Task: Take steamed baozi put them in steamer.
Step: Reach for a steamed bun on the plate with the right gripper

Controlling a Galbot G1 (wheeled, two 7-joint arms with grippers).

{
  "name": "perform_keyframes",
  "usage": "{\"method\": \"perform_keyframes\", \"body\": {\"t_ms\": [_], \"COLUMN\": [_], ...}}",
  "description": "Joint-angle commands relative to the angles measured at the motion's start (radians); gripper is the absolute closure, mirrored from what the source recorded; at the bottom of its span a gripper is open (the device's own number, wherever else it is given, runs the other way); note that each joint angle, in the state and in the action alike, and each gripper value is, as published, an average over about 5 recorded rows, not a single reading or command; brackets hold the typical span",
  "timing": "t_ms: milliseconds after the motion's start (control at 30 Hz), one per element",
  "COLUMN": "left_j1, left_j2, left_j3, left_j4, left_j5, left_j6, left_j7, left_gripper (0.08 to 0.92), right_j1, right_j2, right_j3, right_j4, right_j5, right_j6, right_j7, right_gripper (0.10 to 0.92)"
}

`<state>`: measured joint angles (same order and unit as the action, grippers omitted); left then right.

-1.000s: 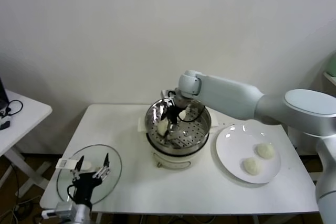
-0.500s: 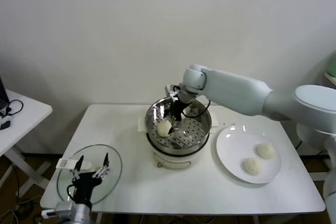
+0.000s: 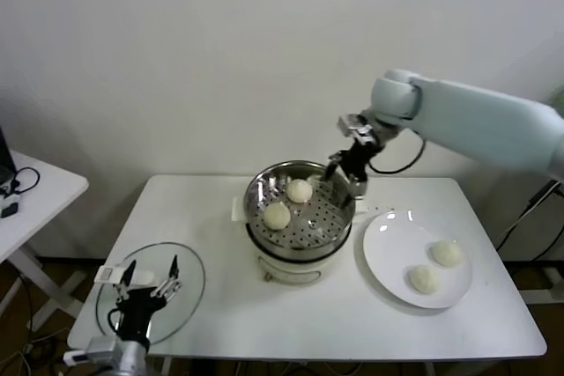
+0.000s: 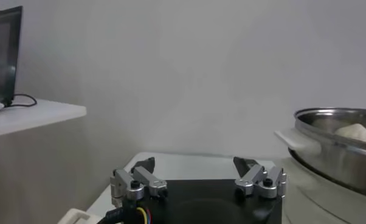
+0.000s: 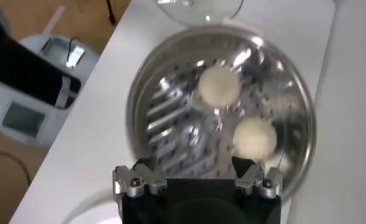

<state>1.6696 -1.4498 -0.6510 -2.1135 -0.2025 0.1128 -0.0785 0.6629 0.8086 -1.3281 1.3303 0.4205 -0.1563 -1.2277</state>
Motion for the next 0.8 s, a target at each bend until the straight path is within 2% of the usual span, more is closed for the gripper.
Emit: {"method": "perform_keyframes", "body": {"t_ms": [33,200,467,800], "left_j1": [-0.010,-0.020,-0.015,-0.016], "left_j2": [0.014,0.015,0.003,-0.011], "left_j3": [-0.005,0.012,0.025,0.030], "left_j4": [-0.013,-0.020,-0.007,0.006], "left_j5": [-0.067,-0.076,-0.030,-0.004], "left_j6": [-0.023,-0.050,-0.052,-0.043], "left_j7": [0.010,0.036,0.044,0.040], "left_gripper": [0.177,0.177,0.177,0.177], "right_j1": [-0.235,-0.437,-0.657,-0.737], "right_j2": [-0.364,-0.420,-0.389,-0.318], "right_j3": [0.218,0.336,0.492,0.540], "right_j4": [0.163,0.152,0.058,-0.034], "right_j5": [-0.267,-0.369,-0.486,-0.557], "right_j6": [0.052,0.069,0.096,0.125], "right_j7": [-0.039,-0.015,0.012,0.032], "right_gripper": [0.203,0.203,0.203,0.203]}}
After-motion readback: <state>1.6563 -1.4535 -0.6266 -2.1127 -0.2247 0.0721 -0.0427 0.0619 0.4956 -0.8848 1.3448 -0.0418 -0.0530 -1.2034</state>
